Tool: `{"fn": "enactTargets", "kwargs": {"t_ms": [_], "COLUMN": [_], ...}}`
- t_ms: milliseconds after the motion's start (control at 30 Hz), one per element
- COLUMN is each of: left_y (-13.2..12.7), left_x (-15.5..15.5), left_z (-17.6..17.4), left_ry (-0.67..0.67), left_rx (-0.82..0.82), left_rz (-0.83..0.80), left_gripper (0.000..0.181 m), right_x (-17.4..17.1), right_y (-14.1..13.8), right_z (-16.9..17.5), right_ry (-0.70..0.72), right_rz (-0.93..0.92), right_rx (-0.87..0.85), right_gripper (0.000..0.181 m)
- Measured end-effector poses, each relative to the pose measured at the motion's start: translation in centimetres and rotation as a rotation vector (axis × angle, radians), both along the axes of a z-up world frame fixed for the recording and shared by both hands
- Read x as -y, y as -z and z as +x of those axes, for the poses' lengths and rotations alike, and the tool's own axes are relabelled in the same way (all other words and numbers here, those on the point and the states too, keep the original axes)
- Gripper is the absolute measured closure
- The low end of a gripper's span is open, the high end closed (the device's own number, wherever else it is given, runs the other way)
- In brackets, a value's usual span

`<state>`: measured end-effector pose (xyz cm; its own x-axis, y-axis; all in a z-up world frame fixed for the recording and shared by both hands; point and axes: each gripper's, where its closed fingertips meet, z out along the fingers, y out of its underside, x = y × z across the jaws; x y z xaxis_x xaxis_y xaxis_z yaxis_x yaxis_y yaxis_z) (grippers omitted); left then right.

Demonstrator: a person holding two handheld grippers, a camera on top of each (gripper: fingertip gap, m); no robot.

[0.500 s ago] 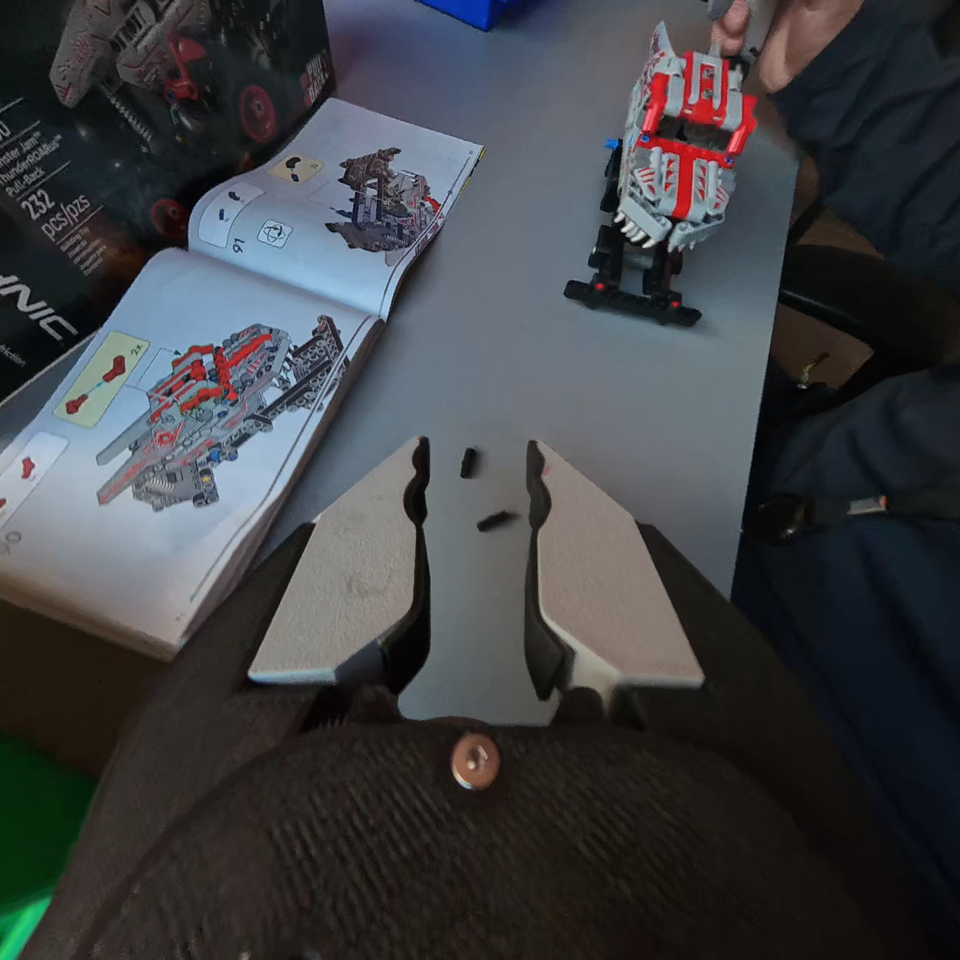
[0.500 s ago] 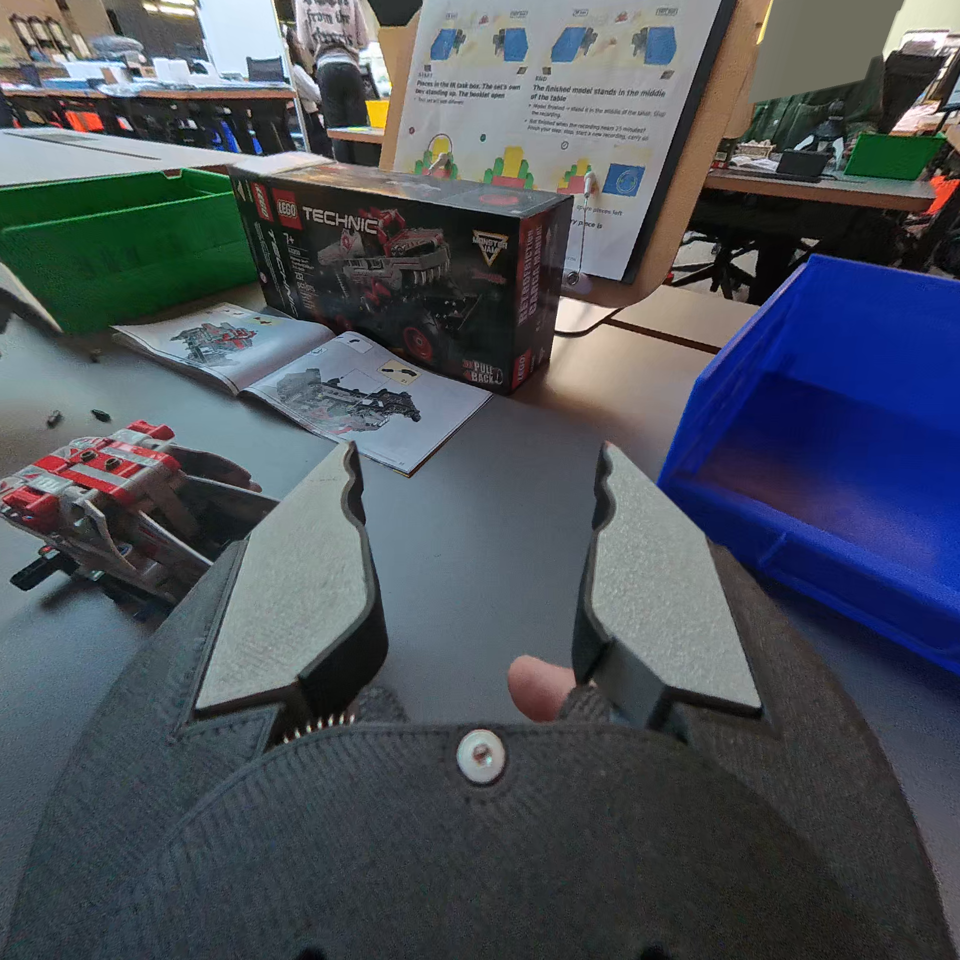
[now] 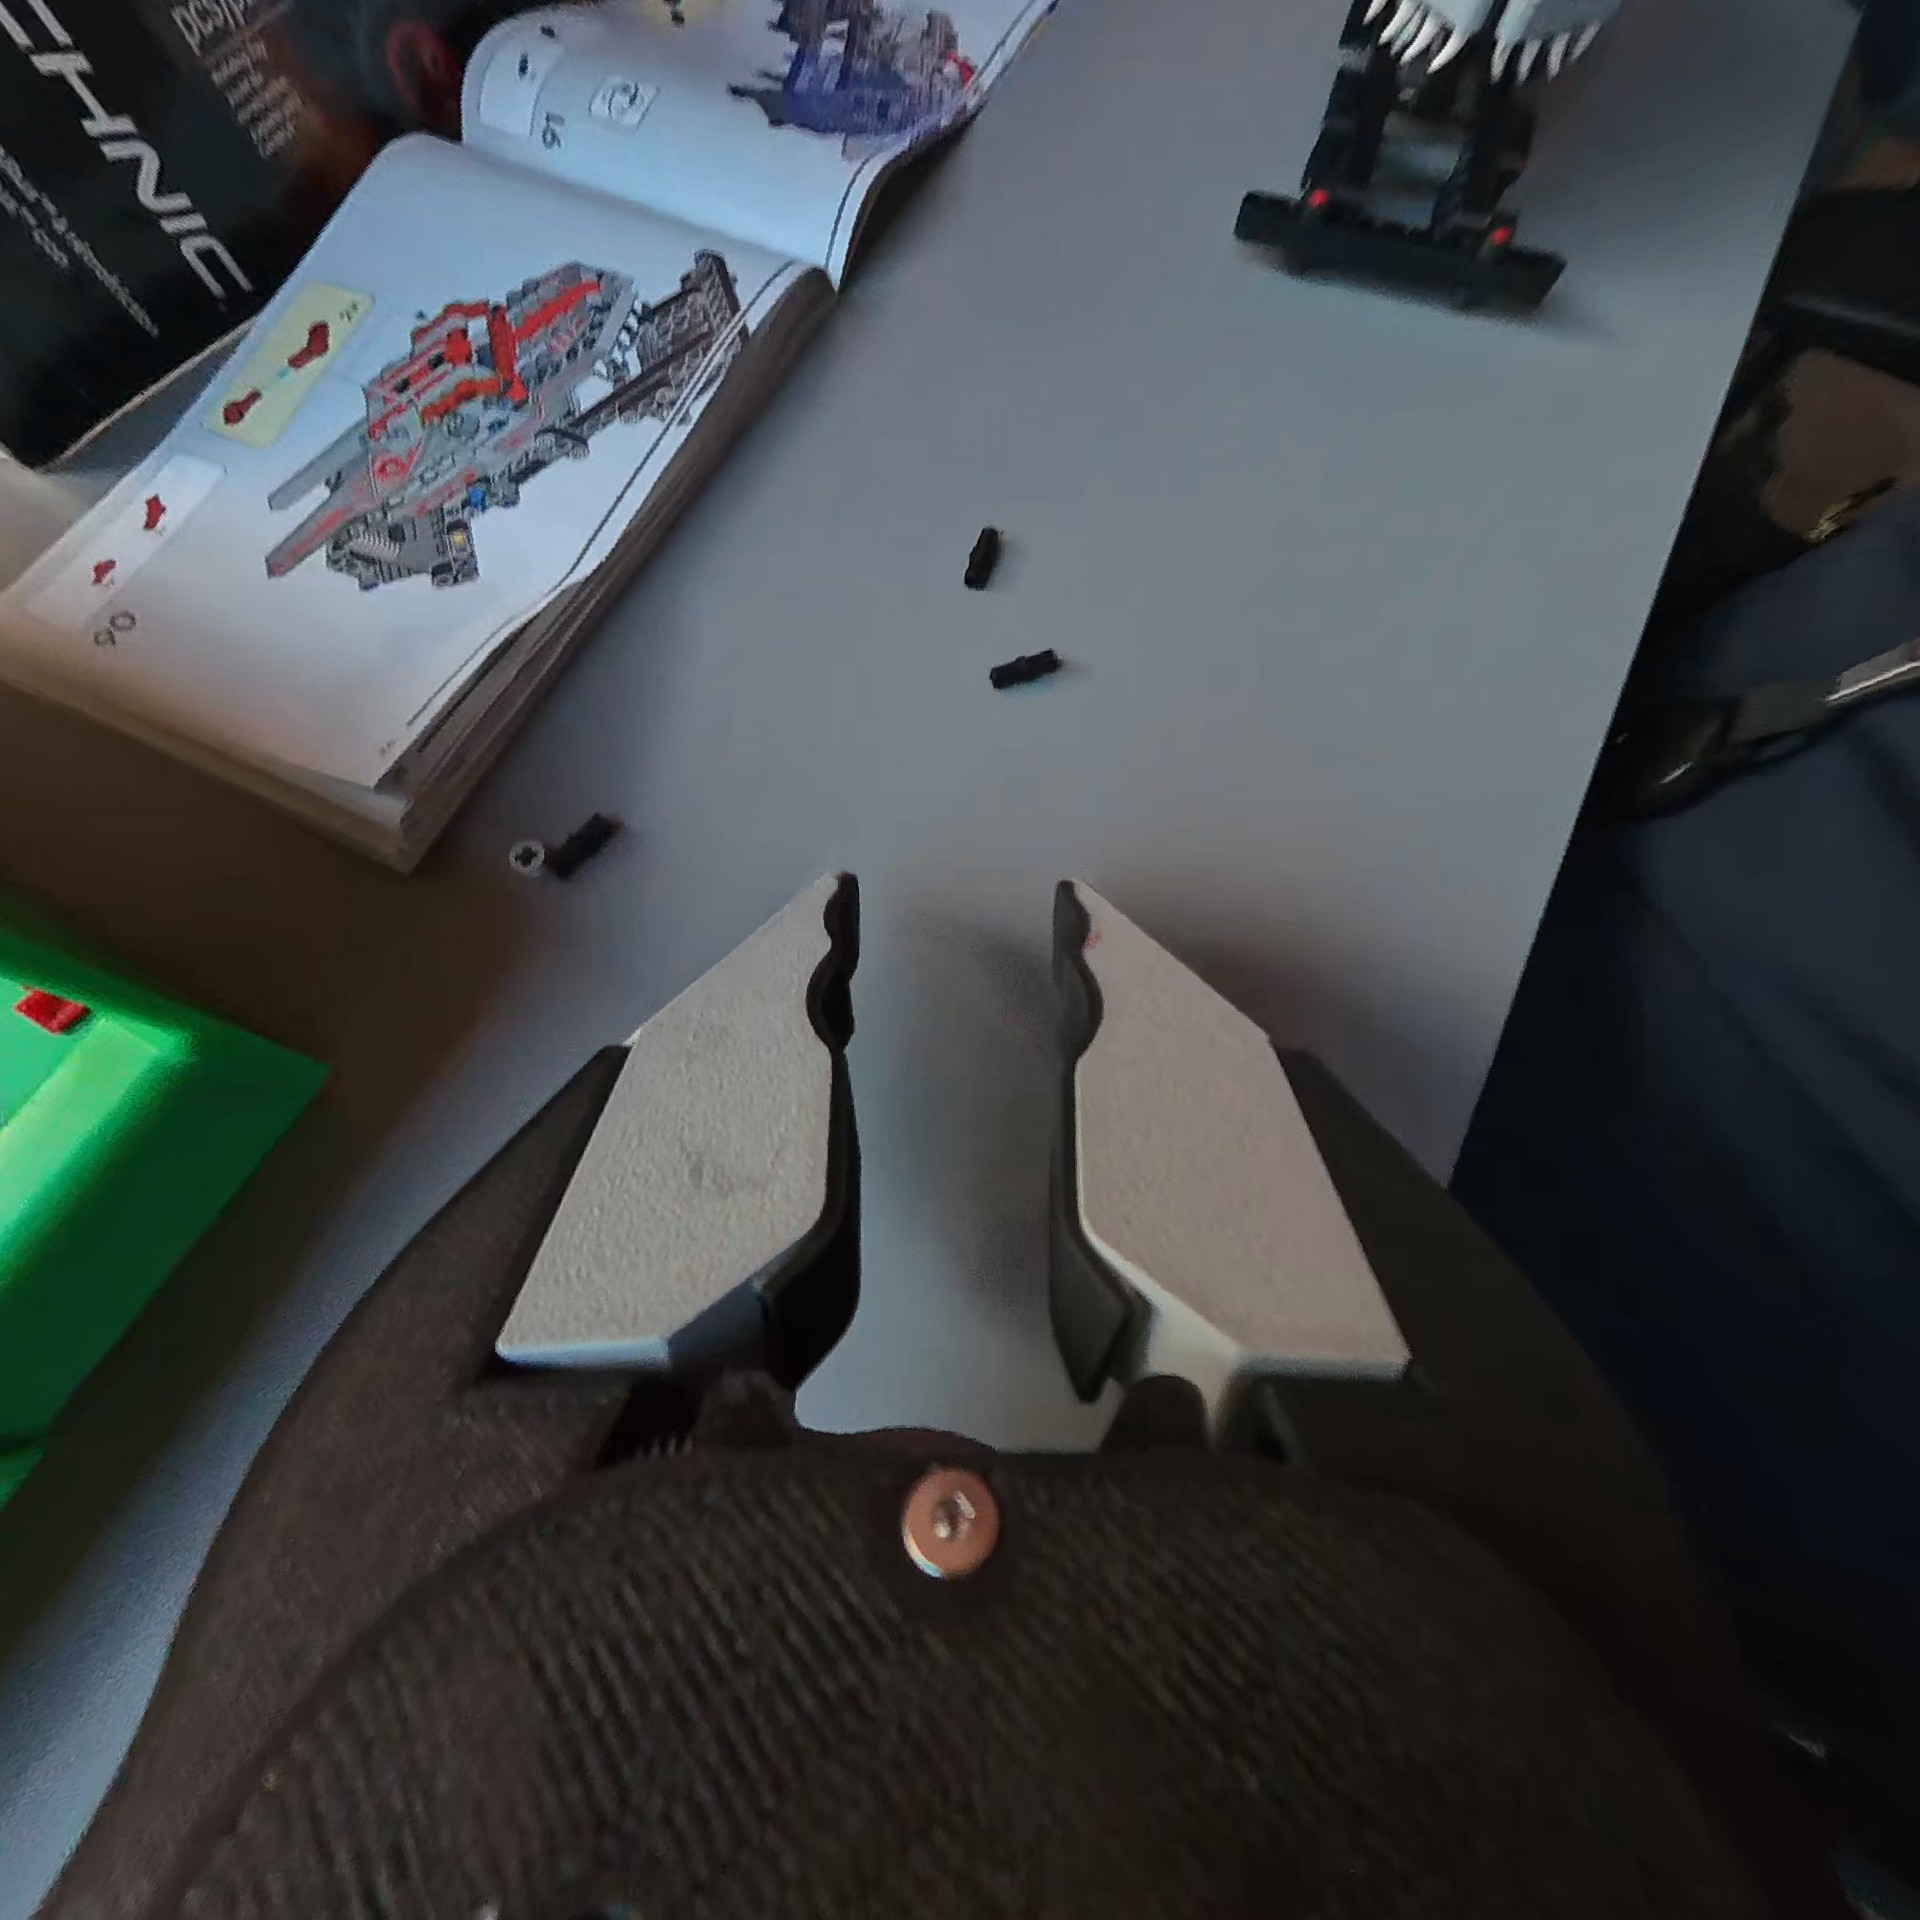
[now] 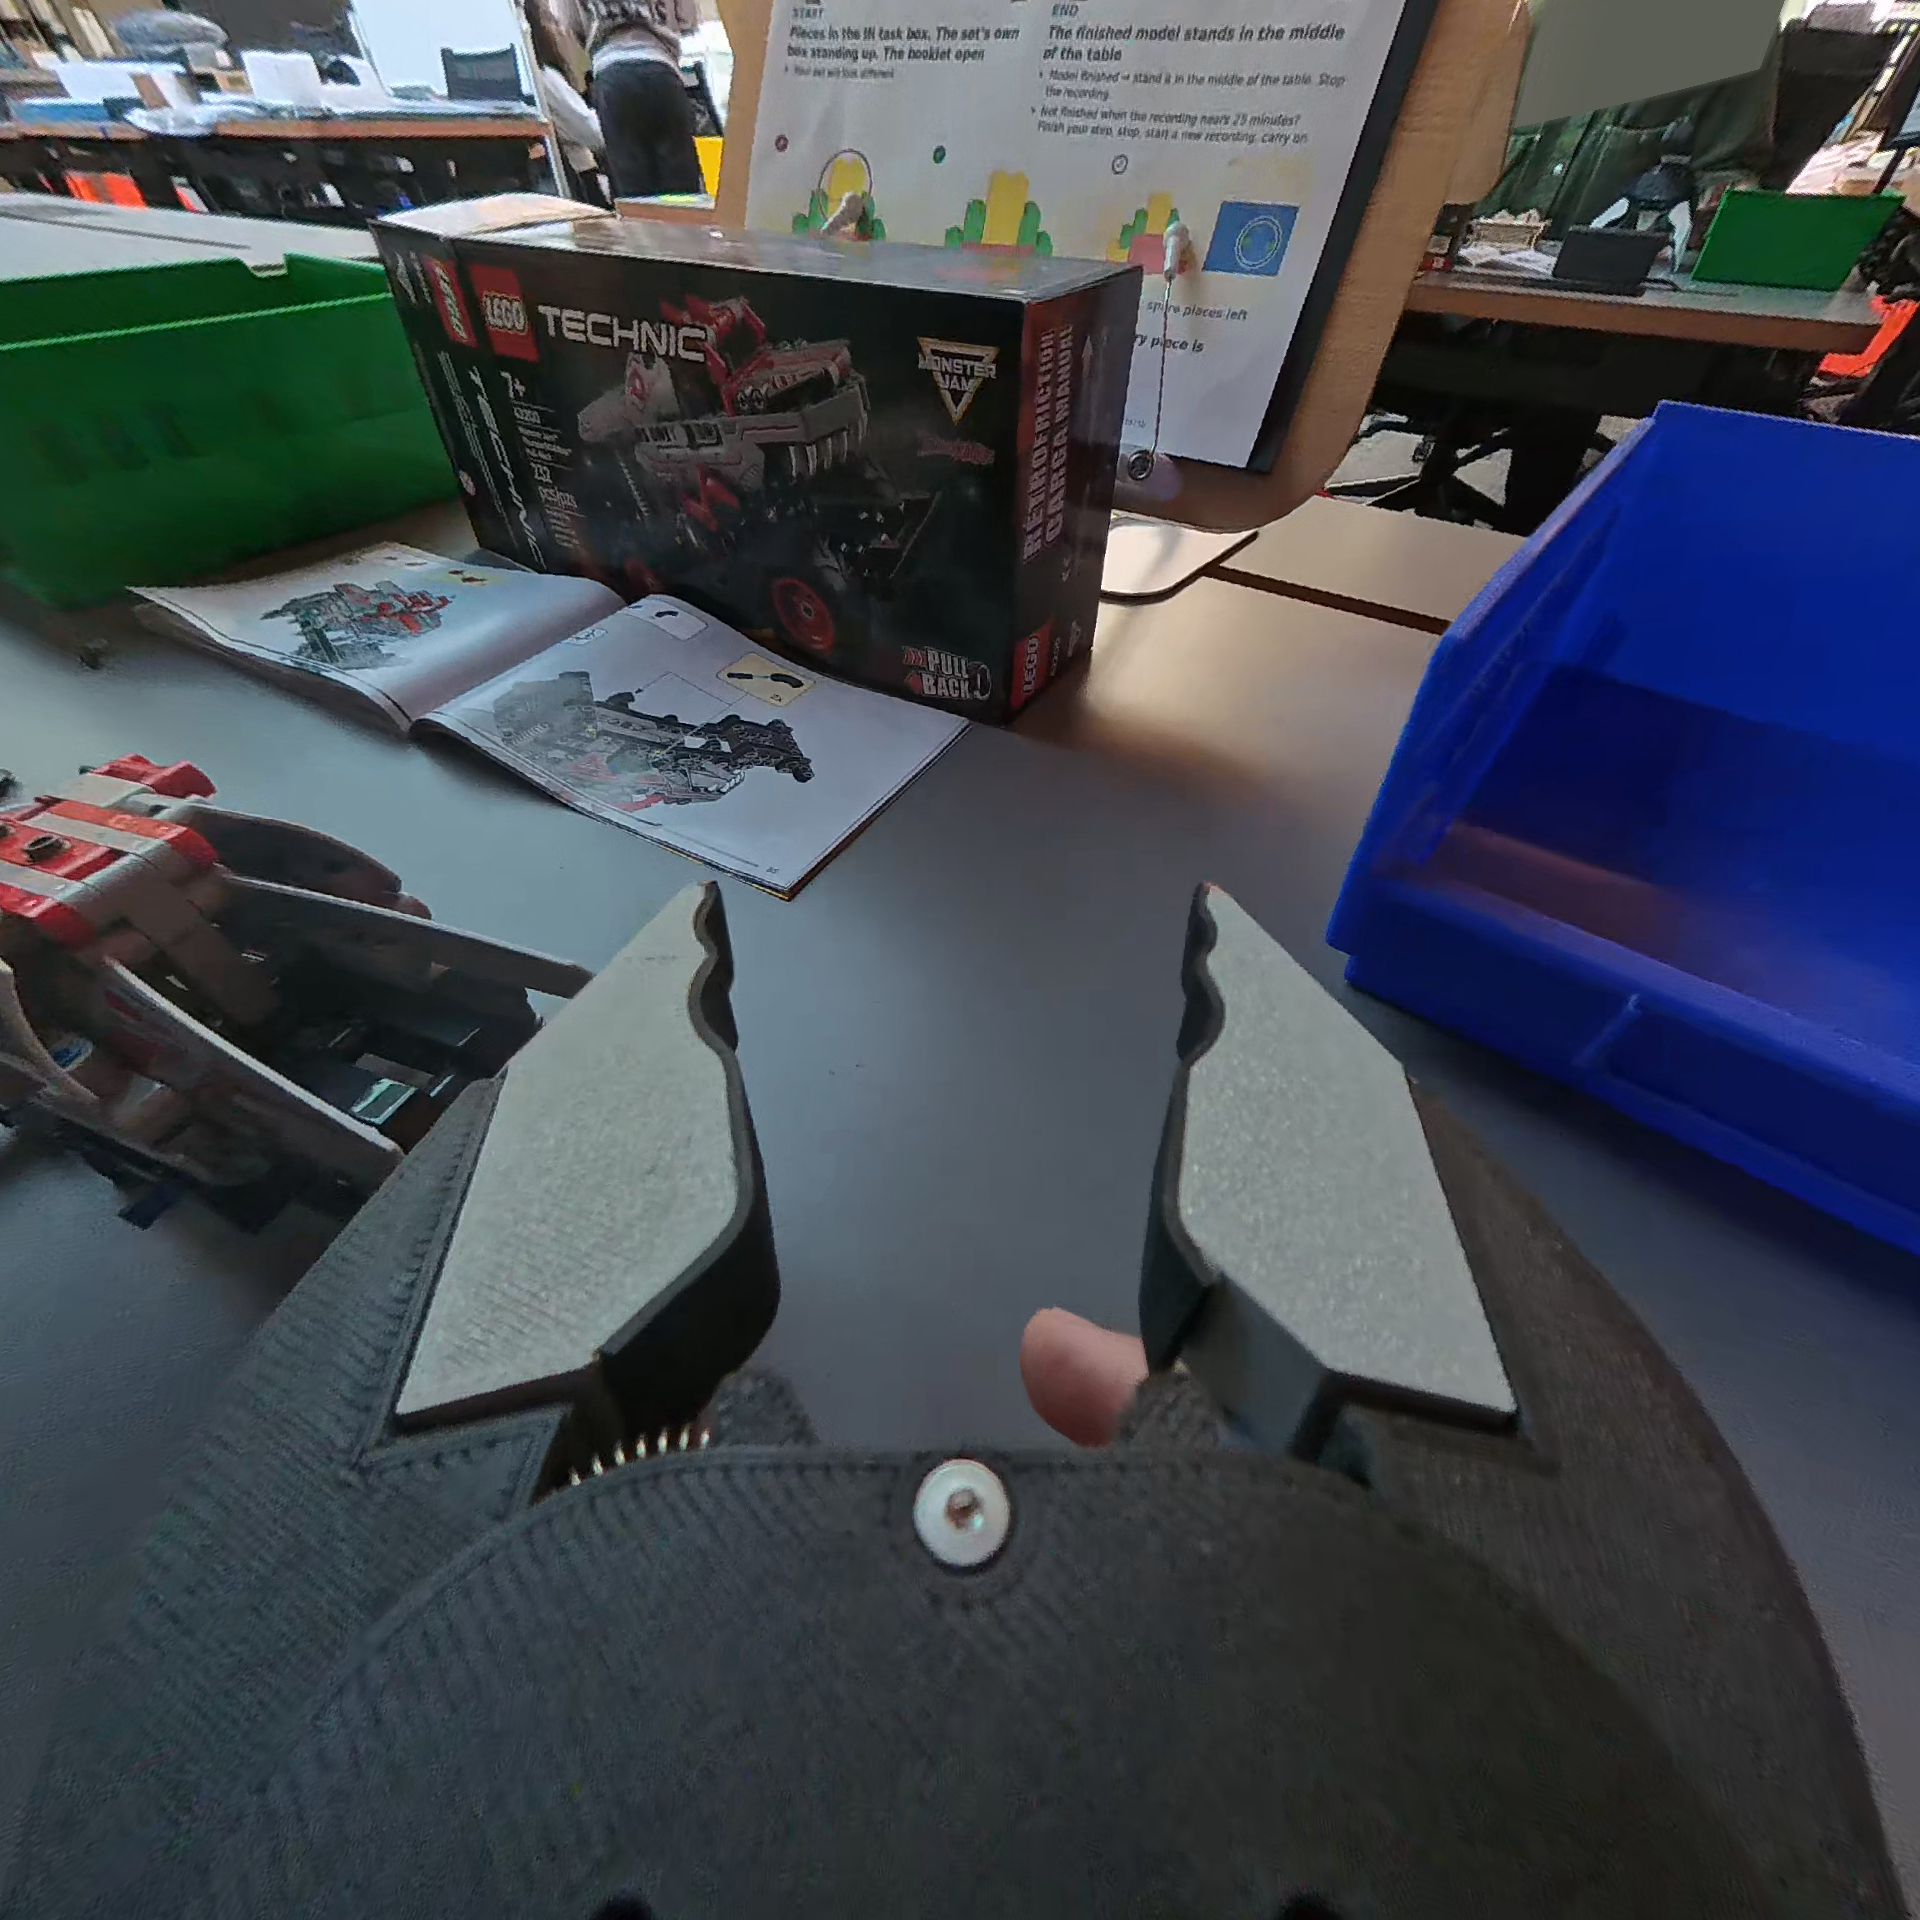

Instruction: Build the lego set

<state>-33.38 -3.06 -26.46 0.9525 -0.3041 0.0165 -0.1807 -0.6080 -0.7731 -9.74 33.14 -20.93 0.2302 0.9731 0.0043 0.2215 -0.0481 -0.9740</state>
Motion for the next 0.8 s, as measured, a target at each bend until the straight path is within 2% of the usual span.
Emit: {"fn": "enactTargets", "kwargs": {"t_ms": [167, 233, 333, 433, 567, 633, 733, 800], "left_y": [0.2, -0.9, -2.0, -0.7, 0.2, 1.1, 1.8, 1.9], "left_x": [-0.3, -1.9, -5.0, -7.5, -8.9, -9.4, -9.2, -8.7], "left_z": [1.5, 3.6, 6.2, 5.6, 5.3, 4.4, 4.4, 3.8], "left_ry": [0.063, 0.114, 0.149, 0.116, 0.128, 0.123, 0.155, 0.161], "left_rx": [-0.015, 0.031, 0.025, -0.11, -0.063, -0.097, -0.053, -0.058], "left_rz": [0.017, 0.048, 0.09, 0.061, -0.01, -0.049, -0.088, -0.099], "left_gripper": [0.152, 0.159, 0.157, 0.157, 0.158, 0.159, 0.167, 0.181], "right_x": [0.0, -0.1, -0.4, -0.4, -0.3, -0.3, -0.2, -0.2], "right_y": [0.0, 0.0, -0.1, -0.3, -0.1, -0.2, -0.4, -0.4], "right_z": [0.1, 0.1, 0.2, 0.4, 0.3, 0.4, 0.5, 0.5], "right_ry": [0.018, 0.022, 0.034, 0.046, 0.038, 0.036, 0.034, 0.031], "right_rz": [0.02, 0.011, 0.004, 0.012, 0.01, 0.012, 0.014, 0.012], "right_rx": [0.003, 0.002, -0.005, -0.017, -0.008, -0.011, -0.024, -0.027], "right_gripper": [0.097, 0.097, 0.096, 0.097, 0.097, 0.097, 0.098, 0.098]}}
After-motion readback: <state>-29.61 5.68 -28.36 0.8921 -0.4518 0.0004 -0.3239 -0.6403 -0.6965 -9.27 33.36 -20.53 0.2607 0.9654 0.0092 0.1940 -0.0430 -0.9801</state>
